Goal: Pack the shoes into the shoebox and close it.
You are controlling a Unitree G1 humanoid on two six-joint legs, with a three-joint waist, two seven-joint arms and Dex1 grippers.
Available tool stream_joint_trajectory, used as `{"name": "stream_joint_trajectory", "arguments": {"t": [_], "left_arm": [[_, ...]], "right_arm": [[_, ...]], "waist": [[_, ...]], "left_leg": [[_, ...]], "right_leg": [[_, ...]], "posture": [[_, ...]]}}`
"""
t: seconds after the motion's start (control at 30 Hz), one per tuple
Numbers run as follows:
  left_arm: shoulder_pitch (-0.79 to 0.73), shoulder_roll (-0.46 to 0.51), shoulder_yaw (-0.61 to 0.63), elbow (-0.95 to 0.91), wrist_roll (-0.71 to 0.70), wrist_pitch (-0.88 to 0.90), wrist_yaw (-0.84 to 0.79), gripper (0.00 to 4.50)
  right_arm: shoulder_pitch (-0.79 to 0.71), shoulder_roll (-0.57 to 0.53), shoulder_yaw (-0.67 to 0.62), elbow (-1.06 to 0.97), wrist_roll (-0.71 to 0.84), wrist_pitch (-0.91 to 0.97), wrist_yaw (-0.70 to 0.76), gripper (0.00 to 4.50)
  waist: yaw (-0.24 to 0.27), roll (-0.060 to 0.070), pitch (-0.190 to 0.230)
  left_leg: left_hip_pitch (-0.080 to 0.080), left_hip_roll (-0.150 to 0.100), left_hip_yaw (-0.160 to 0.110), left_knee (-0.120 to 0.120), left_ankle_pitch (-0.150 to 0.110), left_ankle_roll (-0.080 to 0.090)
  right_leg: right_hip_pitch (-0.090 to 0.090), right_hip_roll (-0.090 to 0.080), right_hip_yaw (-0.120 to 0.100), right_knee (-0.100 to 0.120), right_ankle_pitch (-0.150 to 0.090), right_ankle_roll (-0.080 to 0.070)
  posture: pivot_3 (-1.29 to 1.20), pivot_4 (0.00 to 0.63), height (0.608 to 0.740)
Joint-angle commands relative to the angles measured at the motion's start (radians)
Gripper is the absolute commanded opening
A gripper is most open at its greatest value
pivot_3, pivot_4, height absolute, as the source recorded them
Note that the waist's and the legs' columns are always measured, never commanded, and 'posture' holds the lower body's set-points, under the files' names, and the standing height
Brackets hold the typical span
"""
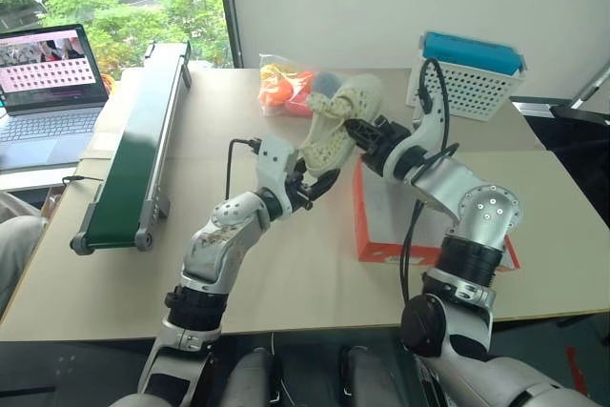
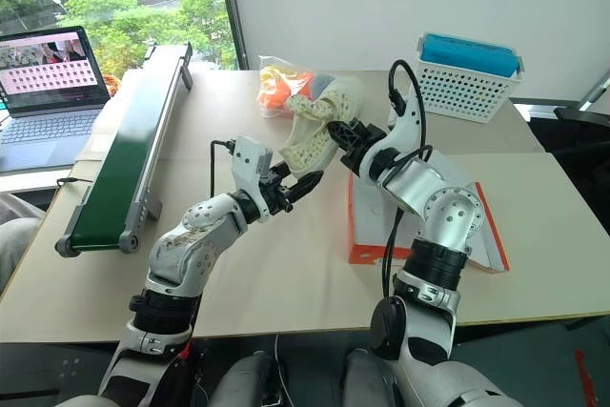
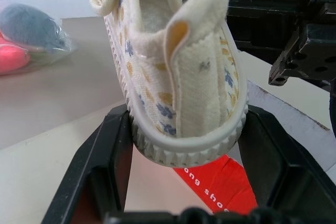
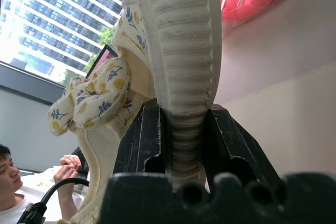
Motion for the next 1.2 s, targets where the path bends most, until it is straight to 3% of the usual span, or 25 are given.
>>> {"name": "stream_joint_trajectory", "arguments": {"t": [0.03, 0.1, 0.27, 0.4, 0.53, 0.73, 0.97, 1.2], "left_arm": [[0.0, 0.008, -0.037, -0.046, 0.017, -0.049, -0.038, 4.1], [0.015, 0.024, -0.062, -0.064, 0.029, -0.063, -0.06, 4.49], [0.062, 0.062, -0.082, -0.091, 0.03, -0.064, -0.105, 4.49], [0.078, 0.06, -0.089, -0.087, 0.032, -0.068, -0.109, 4.49], [0.086, 0.069, -0.134, -0.081, 0.044, -0.092, -0.158, 4.49], [0.095, 0.124, -0.19, -0.104, 0.046, -0.168, -0.28, 4.49], [0.08, 0.16, -0.19, -0.092, 0.062, -0.21, -0.332, 4.49], [0.083, 0.153, -0.18, -0.11, 0.066, -0.197, -0.322, 4.49]], "right_arm": [[-0.006, -0.013, 0.0, -0.032, 0.021, -0.051, -0.009, 0.74], [-0.005, -0.032, -0.006, -0.037, 0.007, -0.07, -0.02, 0.74], [-0.036, -0.288, 0.03, -0.009, -0.101, -0.047, 0.022, 0.74], [-0.094, -0.493, 0.083, 0.049, -0.125, 0.071, 0.097, 0.74], [-0.139, -0.68, 0.228, 0.116, -0.15, 0.271, 0.235, 0.74], [-0.138, -0.777, 0.355, 0.193, -0.209, 0.393, 0.374, 0.74], [-0.079, -0.868, 0.524, 0.289, -0.369, 0.286, 0.518, 0.74], [-0.045, -0.823, 0.554, 0.346, -0.464, 0.215, 0.583, 0.74]], "waist": [[0.0, 0.0, 0.0], [0.0, 0.0, 0.0], [0.013, 0.001, 0.001], [0.006, 0.005, 0.002], [-0.003, 0.005, 0.002], [0.001, 0.005, 0.002], [0.017, 0.005, 0.002], [0.016, 0.005, 0.002]], "left_leg": [[0.0, 0.0, 0.0, 0.0, 0.0, 0.0], [0.0, 0.0, 0.0, 0.0, 0.0, 0.0], [-0.001, -0.001, 0.0, 0.0, 0.0, 0.001], [-0.001, -0.001, 0.0, 0.0, 0.0, 0.001], [0.001, 0.0, 0.0, -0.003, -0.004, 0.007], [0.001, 0.0, 0.001, -0.002, -0.004, 0.009], [0.0, 0.0, 0.001, -0.001, -0.005, 0.01], [0.0, 0.0, 0.001, 0.0, -0.004, 0.01]], "right_leg": [[0.0, 0.0, 0.0, 0.0, 0.0, 0.0], [0.0, 0.0, 0.0, 0.0, 0.0, 0.0], [0.0, 0.0, 0.0, -0.001, 0.0, 0.0], [0.0, -0.001, 0.001, -0.003, 0.0, 0.0], [0.0, 0.0, 0.001, -0.003, 0.0, 0.0], [0.0, -0.001, 0.002, -0.003, 0.0, -0.001], [0.0, -0.001, 0.001, -0.005, 0.0, 0.0], [0.0, -0.001, 0.001, -0.004, 0.0, 0.0]], "posture": [[0.0, 0.15, 0.705], [0.0, 0.15, 0.705], [0.0, 0.15, 0.705], [0.0, 0.15, 0.705], [0.0, 0.15, 0.705], [0.0, 0.15, 0.705], [0.0, 0.15, 0.705], [0.0, 0.15, 0.705]]}}
